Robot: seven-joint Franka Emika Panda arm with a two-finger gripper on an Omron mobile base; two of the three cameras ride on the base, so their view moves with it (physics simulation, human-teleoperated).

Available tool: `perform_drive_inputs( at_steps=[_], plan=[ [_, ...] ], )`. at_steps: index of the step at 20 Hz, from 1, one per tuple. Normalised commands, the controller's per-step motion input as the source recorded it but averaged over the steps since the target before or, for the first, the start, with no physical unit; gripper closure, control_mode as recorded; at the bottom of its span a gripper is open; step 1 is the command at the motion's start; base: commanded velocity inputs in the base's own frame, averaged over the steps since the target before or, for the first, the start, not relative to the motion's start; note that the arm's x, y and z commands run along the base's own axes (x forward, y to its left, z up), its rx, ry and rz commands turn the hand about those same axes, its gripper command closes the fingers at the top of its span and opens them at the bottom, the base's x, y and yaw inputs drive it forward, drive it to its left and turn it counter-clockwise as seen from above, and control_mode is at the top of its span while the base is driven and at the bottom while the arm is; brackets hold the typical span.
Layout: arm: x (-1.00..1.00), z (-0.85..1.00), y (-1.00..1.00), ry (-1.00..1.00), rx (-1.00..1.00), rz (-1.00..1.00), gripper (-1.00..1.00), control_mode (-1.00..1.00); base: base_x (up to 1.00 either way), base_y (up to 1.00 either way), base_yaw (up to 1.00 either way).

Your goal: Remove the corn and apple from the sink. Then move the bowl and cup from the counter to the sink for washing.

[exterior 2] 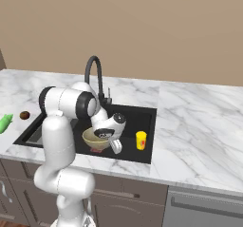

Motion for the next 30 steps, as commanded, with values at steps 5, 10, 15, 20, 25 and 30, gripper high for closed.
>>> perform_drive_inputs(
  at_steps=[5,10,15,20,25,30],
  plan=[
    [0.05,-0.12,0.00,-0.07,0.00,0.01,1.00,-1.00,0.00,0.00,0.00],
    [0.05,-0.12,0.00,-0.06,0.00,0.01,1.00,-1.00,0.00,0.00,0.00],
    [0.04,-0.11,0.00,-0.05,0.00,0.01,1.00,-1.00,0.00,0.00,0.00],
    [0.03,-0.04,0.00,-0.03,0.00,0.00,1.00,-1.00,0.00,0.00,0.00],
    [0.02,-0.01,0.00,-0.01,0.00,0.00,1.00,-1.00,0.00,0.00,0.00],
    [0.00,-0.01,0.00,-0.01,0.00,0.00,1.00,-1.00,0.00,0.00,0.00]
  ],
)
